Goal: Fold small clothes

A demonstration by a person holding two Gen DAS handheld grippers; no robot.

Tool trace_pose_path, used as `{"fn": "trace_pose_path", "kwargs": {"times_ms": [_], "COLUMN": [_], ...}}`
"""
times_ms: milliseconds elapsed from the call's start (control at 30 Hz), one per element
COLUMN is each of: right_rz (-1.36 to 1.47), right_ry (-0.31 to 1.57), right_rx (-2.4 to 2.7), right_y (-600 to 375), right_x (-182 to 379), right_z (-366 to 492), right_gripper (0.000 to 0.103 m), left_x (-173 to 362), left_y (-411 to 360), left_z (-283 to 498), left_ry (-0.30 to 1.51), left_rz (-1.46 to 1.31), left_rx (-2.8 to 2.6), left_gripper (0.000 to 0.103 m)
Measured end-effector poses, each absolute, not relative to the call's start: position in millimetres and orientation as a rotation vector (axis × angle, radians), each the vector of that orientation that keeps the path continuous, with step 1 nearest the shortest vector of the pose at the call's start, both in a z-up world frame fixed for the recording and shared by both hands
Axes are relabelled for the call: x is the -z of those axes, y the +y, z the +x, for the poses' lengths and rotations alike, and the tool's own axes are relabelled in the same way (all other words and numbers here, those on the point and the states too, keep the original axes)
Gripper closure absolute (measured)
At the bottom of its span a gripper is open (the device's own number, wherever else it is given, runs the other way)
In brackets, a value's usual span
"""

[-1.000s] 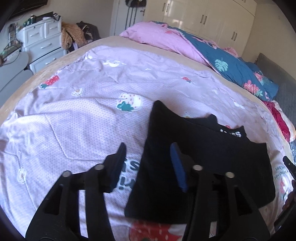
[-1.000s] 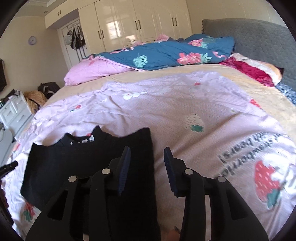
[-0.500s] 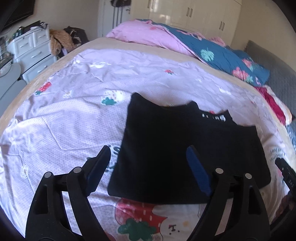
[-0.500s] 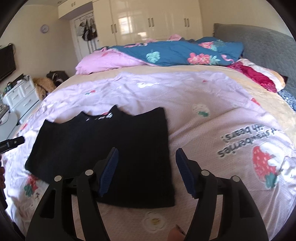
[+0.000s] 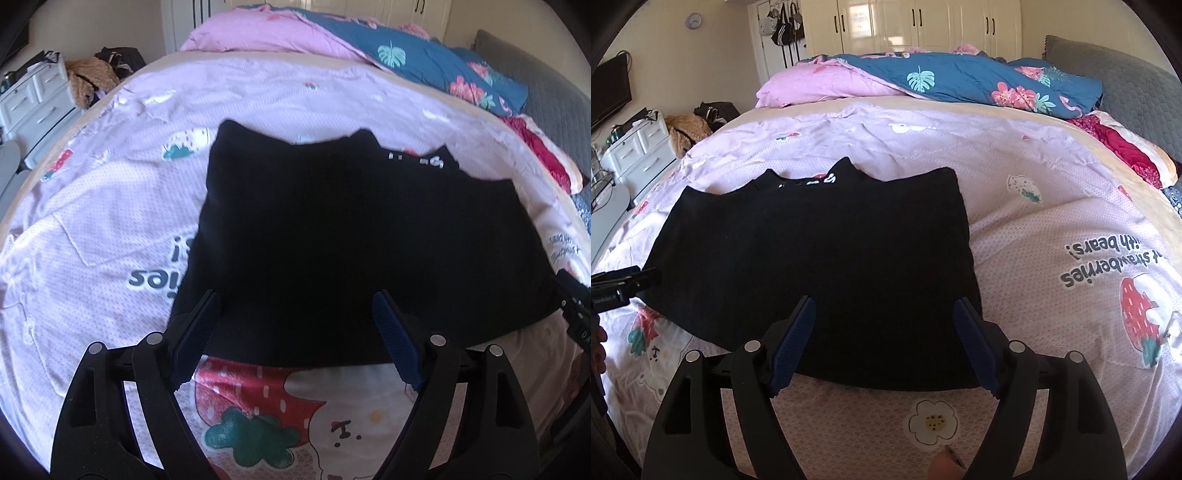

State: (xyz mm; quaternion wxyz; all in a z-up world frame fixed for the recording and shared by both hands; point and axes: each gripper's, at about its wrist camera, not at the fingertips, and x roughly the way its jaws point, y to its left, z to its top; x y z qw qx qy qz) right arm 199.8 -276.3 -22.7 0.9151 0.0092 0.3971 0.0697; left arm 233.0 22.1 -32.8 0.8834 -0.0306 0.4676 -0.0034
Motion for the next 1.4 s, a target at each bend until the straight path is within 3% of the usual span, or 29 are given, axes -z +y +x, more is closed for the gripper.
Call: {"fn": "trace_pose_path", "kwargs": {"times_ms": [300,800,1033,1233,1300,1333,1367,1400], "right_rz": [0.027,0.052,0.103,0.248,0.308,0.341,0.35,0.351], "right_ry": [0.936,0.929,0.836,0.883,0.9,0.911,0.914,0.915], "right_rx": [-0.124,-0.106,-0.069,-0.018,-0.022,-0.023,-0.025,-0.035], "right_y": [-284,-289,-303,-333,-340,-345,-344,-345], "right_x": [49,56,33,43,49,53,55,57], "right_z": [208,193,176,188,191,193,194,195], "right_gripper": [0.021,0.019,0.017,0.017,0.025,0.029,0.043,0.064], "left_x": [52,58,35,44,52,55,57,57], "left_y": [23,22,61,104,114,117,119,120], "left_z": [231,223,211,218,221,220,221,220], "left_ry": [1.02,1.02,0.938,0.966,0.984,0.988,0.989,0.985], "left_rz": [-0.052,-0.035,-0.164,-0.306,-0.369,-0.389,-0.399,-0.399], "left_rx": [0.003,0.016,-0.04,-0.103,-0.106,-0.102,-0.106,-0.11], "left_gripper": [0.024,0.024,0.021,0.021,0.024,0.037,0.046,0.065]}}
